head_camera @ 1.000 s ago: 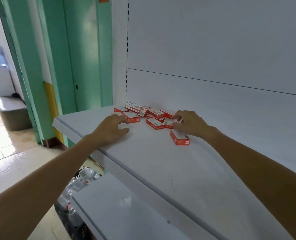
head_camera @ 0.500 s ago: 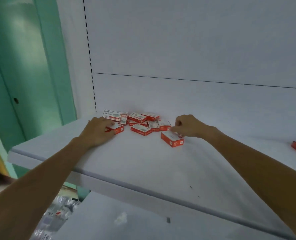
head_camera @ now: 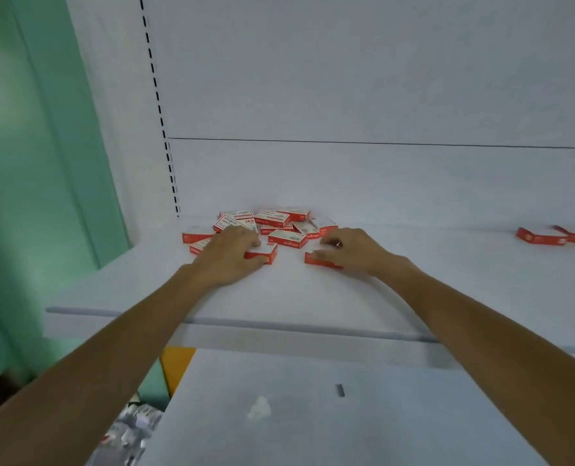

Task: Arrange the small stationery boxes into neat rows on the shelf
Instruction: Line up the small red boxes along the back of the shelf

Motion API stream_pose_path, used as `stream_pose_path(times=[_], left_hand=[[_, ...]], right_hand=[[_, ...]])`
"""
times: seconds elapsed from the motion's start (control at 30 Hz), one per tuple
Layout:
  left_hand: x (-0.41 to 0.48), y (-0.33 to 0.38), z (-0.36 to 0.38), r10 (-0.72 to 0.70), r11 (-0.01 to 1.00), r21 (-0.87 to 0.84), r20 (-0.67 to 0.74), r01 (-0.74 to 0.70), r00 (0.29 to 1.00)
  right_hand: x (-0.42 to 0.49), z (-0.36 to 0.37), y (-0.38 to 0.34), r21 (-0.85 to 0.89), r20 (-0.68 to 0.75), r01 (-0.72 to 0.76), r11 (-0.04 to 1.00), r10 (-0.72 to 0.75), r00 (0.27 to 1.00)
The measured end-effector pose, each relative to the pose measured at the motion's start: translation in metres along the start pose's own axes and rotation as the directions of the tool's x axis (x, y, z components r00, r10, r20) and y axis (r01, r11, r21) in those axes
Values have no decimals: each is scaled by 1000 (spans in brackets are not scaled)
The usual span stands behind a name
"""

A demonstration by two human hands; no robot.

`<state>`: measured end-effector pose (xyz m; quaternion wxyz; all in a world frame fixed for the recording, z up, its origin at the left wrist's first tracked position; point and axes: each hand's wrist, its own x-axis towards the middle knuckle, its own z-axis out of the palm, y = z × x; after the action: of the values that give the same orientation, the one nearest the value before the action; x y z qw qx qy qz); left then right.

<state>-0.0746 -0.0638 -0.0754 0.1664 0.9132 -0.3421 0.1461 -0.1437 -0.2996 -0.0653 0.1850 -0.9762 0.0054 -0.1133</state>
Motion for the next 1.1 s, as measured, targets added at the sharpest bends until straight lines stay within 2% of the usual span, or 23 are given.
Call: stream_pose_path(times=[0.13, 0.33, 0.4, 0.5, 0.63, 0.93, 1.1], left_hand=[[2, -4, -4, -24, 994, -100, 99, 33, 995], [-1, -4, -4, -58, 987, -148, 58, 66, 997], [1, 5, -5, -35, 990, -137, 24, 38, 999], [9, 29, -5, 38, 974, -222, -24, -43, 999], [22, 77, 3, 129, 952, -280, 4, -123, 992], [58, 227, 47, 288, 865, -444, 62, -232, 956], [72, 316, 71, 357, 809, -513, 42, -287, 933]], right_hand=[[-9, -2, 2, -3, 16, -5, 1000, 5, 1000], [-26, -6, -3, -14, -5, 3, 1000, -3, 1000], [-35, -12, 4, -12, -29, -8, 1000, 7, 1000], [-53, -26, 23, 1, -110, -72, 997, 72, 991], [-83, -56, 61, 7, -204, -164, 986, 162, 966], [-170, -130, 159, 31, -268, -353, 935, 348, 898], [-219, -176, 216, -11, -318, -400, 916, 376, 870]])
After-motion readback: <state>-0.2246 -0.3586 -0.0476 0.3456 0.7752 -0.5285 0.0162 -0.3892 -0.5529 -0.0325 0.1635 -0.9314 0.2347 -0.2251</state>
